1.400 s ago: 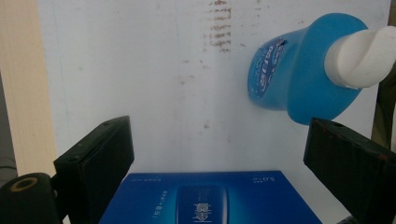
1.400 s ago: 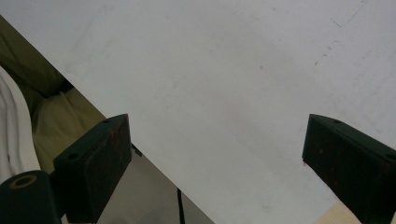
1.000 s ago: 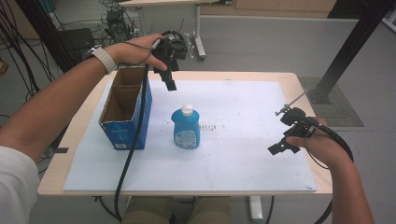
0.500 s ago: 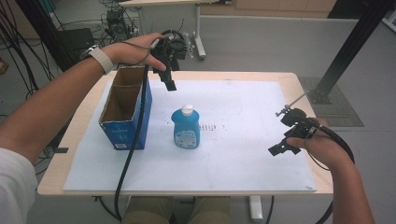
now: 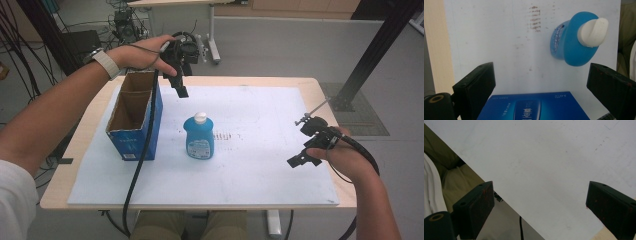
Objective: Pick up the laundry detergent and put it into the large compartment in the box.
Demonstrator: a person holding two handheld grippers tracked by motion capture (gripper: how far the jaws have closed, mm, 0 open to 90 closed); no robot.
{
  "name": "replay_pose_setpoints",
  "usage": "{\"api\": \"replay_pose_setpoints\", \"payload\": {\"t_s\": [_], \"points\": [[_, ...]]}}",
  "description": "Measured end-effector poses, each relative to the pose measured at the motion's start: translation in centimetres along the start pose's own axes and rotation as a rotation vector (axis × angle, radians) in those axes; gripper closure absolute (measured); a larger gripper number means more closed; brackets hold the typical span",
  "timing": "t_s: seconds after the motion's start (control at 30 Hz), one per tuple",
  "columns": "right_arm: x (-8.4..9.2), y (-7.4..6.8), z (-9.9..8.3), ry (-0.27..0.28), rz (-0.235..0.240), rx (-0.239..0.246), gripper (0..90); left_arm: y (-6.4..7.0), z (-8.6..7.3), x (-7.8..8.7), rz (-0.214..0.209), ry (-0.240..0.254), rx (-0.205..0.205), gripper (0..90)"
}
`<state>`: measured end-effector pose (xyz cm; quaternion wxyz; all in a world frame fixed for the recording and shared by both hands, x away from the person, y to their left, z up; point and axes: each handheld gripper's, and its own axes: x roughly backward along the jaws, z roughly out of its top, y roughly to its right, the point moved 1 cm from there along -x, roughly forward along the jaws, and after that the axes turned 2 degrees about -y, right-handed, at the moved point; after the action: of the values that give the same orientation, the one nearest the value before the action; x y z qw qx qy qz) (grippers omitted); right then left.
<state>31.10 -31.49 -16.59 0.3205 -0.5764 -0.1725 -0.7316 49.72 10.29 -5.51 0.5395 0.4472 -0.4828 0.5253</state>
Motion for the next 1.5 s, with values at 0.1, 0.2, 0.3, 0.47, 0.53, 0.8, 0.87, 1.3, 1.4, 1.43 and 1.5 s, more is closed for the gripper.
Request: {"api": "replay_pose_setpoints", "payload": {"t_s": [0.1, 0.2, 0.3, 0.47, 0.53, 0.8, 0.87, 1.3, 1.4, 1.43, 1.5], "points": [[-0.1, 0.0, 0.0, 0.001, 0.002, 0.001, 8.1, 0.2, 0.0, 0.1, 0.0, 0.008, -0.008, 8.6], [-0.1, 0.0, -0.1, 0.002, 0.003, 0.002, 8.0, 0.7, 0.1, 0.1, 0.008, 0.005, -0.015, 8.5], [-0.1, 0.0, -0.1, 0.005, 0.004, 0.0, 8.1, 0.9, 0.3, 0.1, 0.008, 0.005, -0.023, 8.5], [-0.1, 0.0, -0.3, 0.0, 0.004, -0.007, 8.1, 1.3, 0.2, 0.4, 0.012, 0.018, -0.034, 8.5], [-0.1, 0.0, -0.3, 0.0, 0.003, -0.007, 8.0, 1.5, 0.2, 0.5, 0.014, 0.024, -0.04, 8.5], [-0.1, 0.0, -0.4, 0.003, 0.002, -0.008, 8.0, 1.9, 0.5, 0.3, 0.002, 0.023, -0.063, 8.1], [-0.1, 0.0, -0.5, 0.004, 0.002, -0.006, 8.0, 1.9, 0.6, 0.3, 0.001, 0.022, -0.067, 8.1], [-0.1, 0.0, -0.7, 0.006, 0.003, -0.009, 8.1, 3.2, 1.9, -0.1, -0.004, -0.004, -0.066, 6.6], [-0.2, -0.1, -0.6, 0.007, 0.004, -0.008, 8.1, 3.7, 2.5, -0.6, -0.006, -0.021, -0.066, 5.5], [-0.2, -0.1, -0.6, 0.007, 0.004, -0.007, 8.0, 3.8, 2.7, -0.8, -0.011, -0.028, -0.066, 5.5], [-0.3, -0.1, -0.6, 0.01, 0.006, -0.007, 8.1, 4.1, 3.1, -1.2, -0.013, -0.042, -0.07, 5.9]]}}
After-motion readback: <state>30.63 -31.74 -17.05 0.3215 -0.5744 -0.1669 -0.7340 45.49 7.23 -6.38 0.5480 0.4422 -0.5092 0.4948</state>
